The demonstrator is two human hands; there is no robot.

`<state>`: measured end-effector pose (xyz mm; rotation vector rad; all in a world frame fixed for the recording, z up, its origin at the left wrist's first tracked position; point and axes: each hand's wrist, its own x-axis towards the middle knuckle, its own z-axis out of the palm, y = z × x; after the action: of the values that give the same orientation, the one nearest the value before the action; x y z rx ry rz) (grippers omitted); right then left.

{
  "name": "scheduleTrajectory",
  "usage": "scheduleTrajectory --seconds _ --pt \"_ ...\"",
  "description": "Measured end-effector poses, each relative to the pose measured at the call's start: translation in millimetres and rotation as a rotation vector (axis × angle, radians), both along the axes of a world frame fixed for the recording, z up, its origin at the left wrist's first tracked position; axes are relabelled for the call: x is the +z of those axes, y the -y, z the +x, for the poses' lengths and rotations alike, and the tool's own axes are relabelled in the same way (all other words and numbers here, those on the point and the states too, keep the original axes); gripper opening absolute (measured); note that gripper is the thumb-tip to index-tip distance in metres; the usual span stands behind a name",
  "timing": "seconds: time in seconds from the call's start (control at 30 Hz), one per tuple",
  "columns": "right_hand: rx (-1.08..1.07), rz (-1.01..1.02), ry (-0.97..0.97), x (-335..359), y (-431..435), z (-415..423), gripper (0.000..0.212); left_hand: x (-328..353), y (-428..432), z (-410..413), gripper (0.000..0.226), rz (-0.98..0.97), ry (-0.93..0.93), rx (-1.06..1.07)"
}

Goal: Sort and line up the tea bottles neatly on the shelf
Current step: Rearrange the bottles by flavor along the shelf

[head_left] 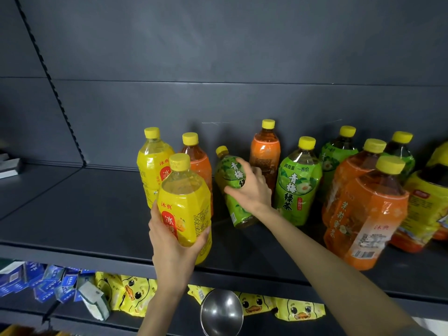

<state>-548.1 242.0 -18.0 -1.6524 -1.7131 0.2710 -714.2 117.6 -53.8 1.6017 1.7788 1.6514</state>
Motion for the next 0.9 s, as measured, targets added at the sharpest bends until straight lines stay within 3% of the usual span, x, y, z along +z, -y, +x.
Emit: scheduleTrajectory --seconds 0.27,0.5,0.9 --pt "-0.090 0.258 -0.143 -20.5 6.7 -1.5 0.086 -0.2 1.1 0.9 0.116 -0.003 -0.003 0.010" --pt "-0.040 0.440 -0.229 -38.6 13.9 -3.2 0.081 -1.6 -0.6 -0.3 0.115 -0.007 -0.004 0.012" --pt "0.069 0.397 -0.224 -53.1 27.3 2.9 0.083 2.6 4.3 2.1 0.115 -0.005 0.002 0.008"
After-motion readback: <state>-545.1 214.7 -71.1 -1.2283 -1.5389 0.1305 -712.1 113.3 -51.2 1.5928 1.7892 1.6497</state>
